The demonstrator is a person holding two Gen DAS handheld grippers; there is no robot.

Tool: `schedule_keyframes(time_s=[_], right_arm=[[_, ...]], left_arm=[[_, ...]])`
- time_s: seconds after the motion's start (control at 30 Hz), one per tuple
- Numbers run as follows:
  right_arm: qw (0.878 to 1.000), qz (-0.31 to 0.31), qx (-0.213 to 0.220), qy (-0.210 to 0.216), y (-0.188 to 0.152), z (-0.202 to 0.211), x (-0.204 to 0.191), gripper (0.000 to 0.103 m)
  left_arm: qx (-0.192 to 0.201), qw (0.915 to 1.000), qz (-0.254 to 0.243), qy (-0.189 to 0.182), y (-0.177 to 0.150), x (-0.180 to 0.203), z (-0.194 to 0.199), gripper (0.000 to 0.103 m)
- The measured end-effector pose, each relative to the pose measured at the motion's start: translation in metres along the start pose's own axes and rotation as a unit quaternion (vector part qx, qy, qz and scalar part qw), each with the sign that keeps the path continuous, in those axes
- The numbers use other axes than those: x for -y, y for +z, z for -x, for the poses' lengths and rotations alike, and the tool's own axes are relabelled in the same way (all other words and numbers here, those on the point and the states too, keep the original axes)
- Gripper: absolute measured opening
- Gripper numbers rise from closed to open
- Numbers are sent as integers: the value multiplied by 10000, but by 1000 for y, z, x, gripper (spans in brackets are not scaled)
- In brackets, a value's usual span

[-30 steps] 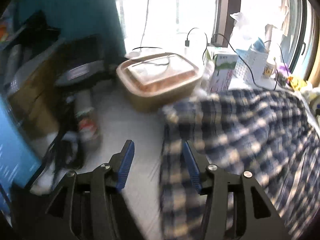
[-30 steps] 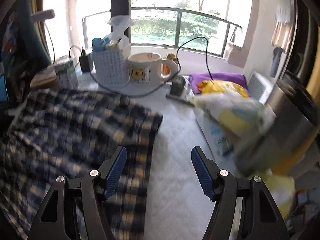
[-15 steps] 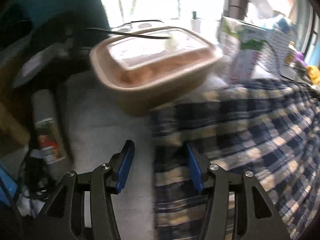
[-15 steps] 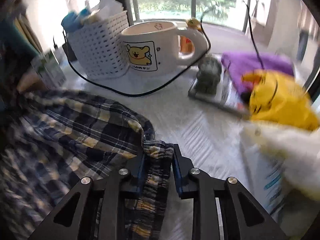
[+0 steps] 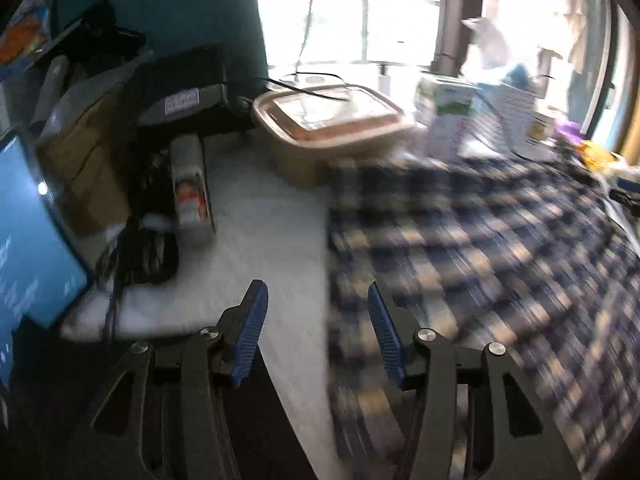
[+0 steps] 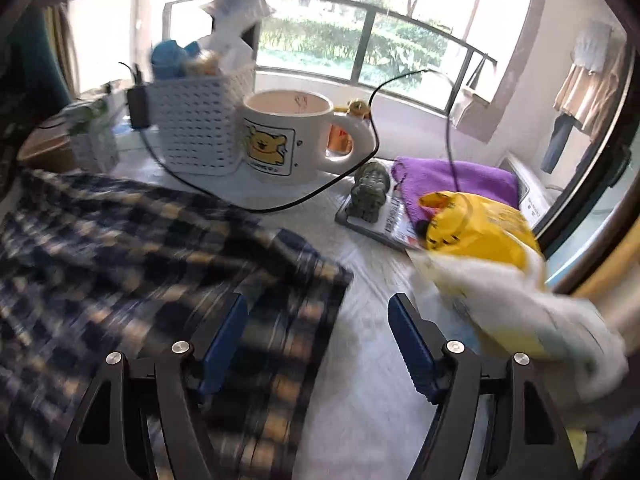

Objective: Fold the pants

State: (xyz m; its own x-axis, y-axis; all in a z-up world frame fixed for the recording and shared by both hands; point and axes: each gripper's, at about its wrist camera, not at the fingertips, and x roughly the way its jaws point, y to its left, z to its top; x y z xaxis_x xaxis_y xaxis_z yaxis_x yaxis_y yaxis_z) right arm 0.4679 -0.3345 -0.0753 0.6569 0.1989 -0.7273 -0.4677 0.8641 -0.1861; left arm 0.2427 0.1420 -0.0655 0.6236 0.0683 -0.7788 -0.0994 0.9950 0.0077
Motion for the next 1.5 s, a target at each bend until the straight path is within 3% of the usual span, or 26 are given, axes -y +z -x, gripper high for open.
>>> schedule_keyframes(time_s=[0.23,0.43,0.63,0.7,0.77,0.8,0.9,1.03,1.13,1.27,1.3,1.33,1.37,1.5], right_arm=[[9997,-137,180,52,-41,64,-13,75],[9990,-331,276,119,-72,99,-25,75],[9977,-535,361,189,-92,117,-36,75],[9974,-573,384,217,-97,122,-38,75],[9972,-605,378,239,-102,126,-40,75],[9971,-617,372,250,-104,126,-41,75],[9967,-678,358,267,-110,127,-40,75],[9963,-729,360,279,-114,128,-40,75],[9961,-750,368,298,-115,128,-40,75],[9957,-781,347,349,-122,128,-42,75],[9957,-783,350,354,-124,130,-42,75],[9956,-793,354,358,-127,131,-42,75],[9954,-816,357,349,-130,133,-42,75],[9945,-954,351,266,-141,138,-38,75]], left_arm=[[-142,9979,-88,-620,-57,31,50,52],[-453,9885,224,-1428,-85,38,69,53],[-714,9877,420,-1323,-98,38,42,53],[-589,9906,372,-1179,-97,40,40,52],[-475,9933,221,-1028,-97,46,38,30],[-502,9934,214,-1004,-98,44,35,7],[-397,9935,245,-1037,-96,41,36,1],[-64,9975,177,-688,-88,31,46,0],[52,9991,207,-373,-81,19,40,1],[-90,9972,379,-642,-78,11,41,5],[-68,9977,308,-608,-80,13,48,20],[-5,9980,265,-581,-82,15,56,43],[67,9978,249,-609,-84,16,64,51],[225,9936,-37,-1107,-100,32,104,53]])
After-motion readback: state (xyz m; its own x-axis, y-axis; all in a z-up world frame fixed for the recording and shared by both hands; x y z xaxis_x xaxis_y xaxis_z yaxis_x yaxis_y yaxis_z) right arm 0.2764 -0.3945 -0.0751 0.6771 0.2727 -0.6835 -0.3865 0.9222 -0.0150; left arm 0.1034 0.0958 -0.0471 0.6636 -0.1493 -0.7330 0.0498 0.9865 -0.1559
